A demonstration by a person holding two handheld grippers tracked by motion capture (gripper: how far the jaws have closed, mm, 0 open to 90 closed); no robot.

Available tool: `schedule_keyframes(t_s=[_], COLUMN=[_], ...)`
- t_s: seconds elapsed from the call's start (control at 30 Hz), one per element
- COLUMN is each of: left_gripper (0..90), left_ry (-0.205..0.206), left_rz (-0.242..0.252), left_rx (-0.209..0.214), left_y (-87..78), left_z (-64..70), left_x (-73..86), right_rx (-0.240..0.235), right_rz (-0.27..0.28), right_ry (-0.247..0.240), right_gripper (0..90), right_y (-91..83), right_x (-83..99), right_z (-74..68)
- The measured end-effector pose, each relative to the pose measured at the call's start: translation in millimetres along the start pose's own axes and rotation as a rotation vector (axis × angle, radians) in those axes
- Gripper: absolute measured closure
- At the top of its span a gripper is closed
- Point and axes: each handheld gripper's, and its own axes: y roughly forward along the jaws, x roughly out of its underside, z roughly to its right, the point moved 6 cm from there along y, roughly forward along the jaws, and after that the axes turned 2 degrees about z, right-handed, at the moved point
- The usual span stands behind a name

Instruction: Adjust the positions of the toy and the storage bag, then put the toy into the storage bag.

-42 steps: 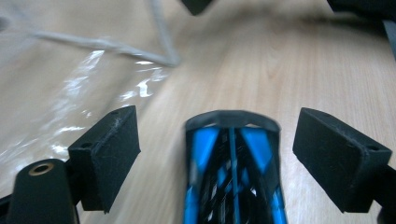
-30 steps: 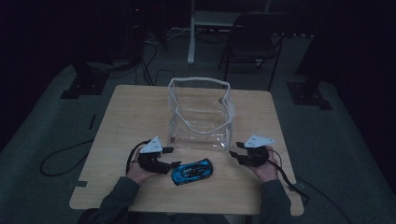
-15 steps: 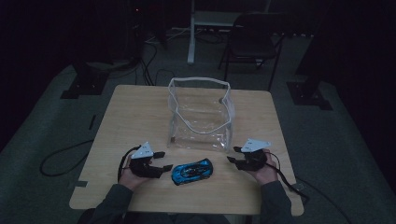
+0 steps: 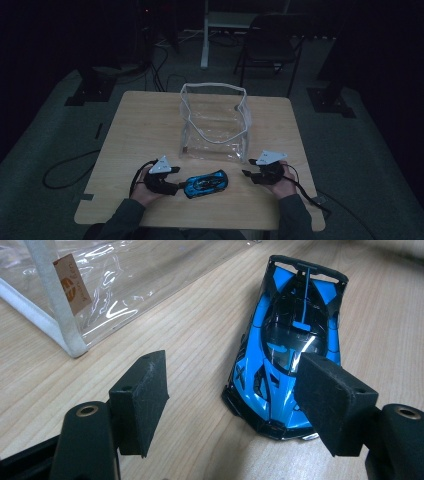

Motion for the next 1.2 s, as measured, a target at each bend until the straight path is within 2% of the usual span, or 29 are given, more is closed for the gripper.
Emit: schedule_keyframes(t_s=[0.17, 0.2, 0.27, 0.37, 0.4, 0.53, 0.63, 0.77, 0.83, 1.0, 1.07, 1.13, 1.17, 1.2], left_gripper=[26.8, 24.3, 19.5, 17.3, 16.8, 13.6, 10.1, 10.1, 10.0, 10.1, 16.1, 17.2, 20.3, 22.3], left_ry=[0.018, 0.038, 0.057, 0.067, 0.083, 0.092, 0.109, 0.127, 0.139, 0.174, 0.183, 0.19, 0.194, 0.202], left_rz=[-0.01, -0.016, -0.02, -0.03, -0.045, -0.051, -0.065, -0.094, -0.114, -0.156, -0.173, -0.178, -0.175, -0.173], left_rx=[-0.012, -0.011, -0.014, -0.009, -0.007, -0.013, 0.01, 0.001, -0.017, -0.02, 0.007, 0.019, 0.04, 0.043], left_y=[1.7, 4.4, 6.6, 9.4, 12.3, 15.6, 21.6, 29.7, 34.1, 41.6, 40.1, 37.7, 36.5, 36.2], left_z=[1.2, 5.0, 8.4, 12.0, 15.5, 18.7, 25.6, 30.5, 32.4, 34.1, 32.3, 30.3, 30.3, 29.9], left_x=[0.4, -0.2, -1.0, -0.7, 0.2, 0.3, 0.2, 1.4, 2.2, 4.6, 6.9, 7.5, 7.7, 7.5], right_rx=[-0.01, -0.039, -0.058, -0.07, -0.074, -0.087, -0.102, -0.115, -0.12, -0.144, -0.151, -0.155, -0.15, -0.152], right_rz=[-0.007, -0.016, -0.029, -0.04, -0.039, -0.034, -0.047, -0.052, -0.049, -0.068, -0.09, -0.093, -0.095, -0.087], right_ry=[-0.005, -0.014, -0.024, -0.028, -0.029, -0.026, -0.031, -0.028, -0.028, -0.066, -0.085, -0.086, -0.087, -0.084], right_gripper=[47.7, 47.7, 47.7, 47.9, 48.0, 48.1, 48.0, 48.1, 48.0, 48.0, 48.0, 48.0, 48.1, 48.1], right_y=[1.1, 5.6, 10.1, 14.3, 14.9, 17.5, 23.5, 26.9, 28.0, 36.9, 40.5, 41.0, 39.9, 39.1], right_x=[1.5, 4.5, 6.6, 8.3, 8.5, 9.0, 11.5, 12.4, 11.8, 8.7, 9.7, 10.4, 10.3, 9.4], right_z=[-3.4, -10.4, -14.8, -17.3, -17.8, -20.1, -23.3, -26.4, -27.5, -36.9, -40.0, -40.5, -40.1, -40.0])
